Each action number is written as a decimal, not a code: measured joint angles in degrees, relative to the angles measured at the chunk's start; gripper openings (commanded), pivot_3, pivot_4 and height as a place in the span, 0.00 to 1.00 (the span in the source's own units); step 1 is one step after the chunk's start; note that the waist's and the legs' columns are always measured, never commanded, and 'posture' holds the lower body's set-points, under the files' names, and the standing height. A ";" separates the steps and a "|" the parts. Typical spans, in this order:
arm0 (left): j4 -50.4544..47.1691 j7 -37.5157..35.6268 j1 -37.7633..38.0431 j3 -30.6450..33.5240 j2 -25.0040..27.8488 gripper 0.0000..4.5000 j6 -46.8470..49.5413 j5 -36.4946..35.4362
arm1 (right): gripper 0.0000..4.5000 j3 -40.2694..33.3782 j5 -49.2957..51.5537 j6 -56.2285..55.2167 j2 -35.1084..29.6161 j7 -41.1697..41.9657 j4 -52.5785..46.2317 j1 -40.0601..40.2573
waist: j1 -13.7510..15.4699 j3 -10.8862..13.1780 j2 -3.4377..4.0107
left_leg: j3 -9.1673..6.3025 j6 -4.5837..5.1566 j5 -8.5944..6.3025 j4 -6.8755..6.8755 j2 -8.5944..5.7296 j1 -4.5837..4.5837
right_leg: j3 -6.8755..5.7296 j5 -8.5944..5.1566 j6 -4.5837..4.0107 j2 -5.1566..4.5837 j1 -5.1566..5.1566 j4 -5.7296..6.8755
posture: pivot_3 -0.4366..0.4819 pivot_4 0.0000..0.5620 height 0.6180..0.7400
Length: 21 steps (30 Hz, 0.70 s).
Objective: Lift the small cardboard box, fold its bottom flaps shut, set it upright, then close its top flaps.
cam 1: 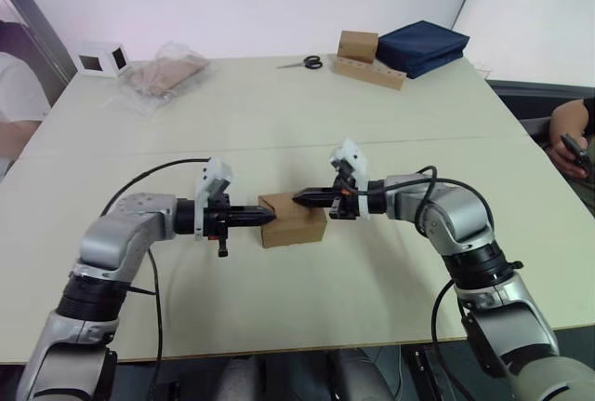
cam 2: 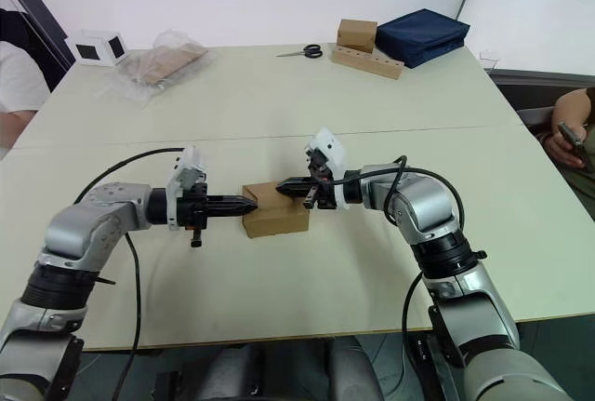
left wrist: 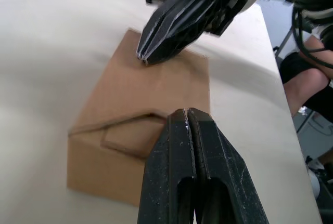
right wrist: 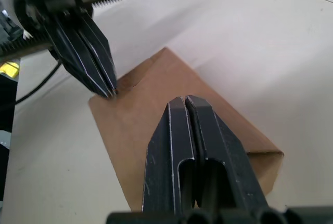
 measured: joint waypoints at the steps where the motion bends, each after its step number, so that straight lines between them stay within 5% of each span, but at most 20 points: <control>1: -0.02 -0.54 0.00 0.70 1.34 0.00 0.11 -0.44 | 0.00 0.01 -0.19 -0.13 0.03 0.02 0.00 0.01 | -0.01 0.00 0.00 | 0.00 0.00 0.00 -0.01 0.00 0.00 | 0.00 0.00 0.00 0.00 0.00 0.00 | 0.48 0.27 1.00; 10: 6.83 2.37 -5.85 3.49 -0.82 0.00 -0.43 -1.30 | 0.00 -0.01 -0.29 -0.20 0.36 -0.21 -0.29 0.13 | 0.25 0.00 0.00 | 0.00 0.00 0.00 0.02 -0.02 0.00 | -0.02 0.00 0.00 -0.02 0.05 -0.03 | 0.48 0.27 1.00; 21: 14.94 3.26 -8.94 -5.03 -8.50 0.00 -7.38 6.24 | 0.00 -0.23 -0.16 1.25 -0.11 -1.58 -4.12 1.08 | 0.08 0.00 0.01 | 0.01 -0.01 0.00 -0.02 -0.01 -0.01 | -0.01 0.00 0.00 0.00 -0.01 -0.03 | 0.48 0.27 1.00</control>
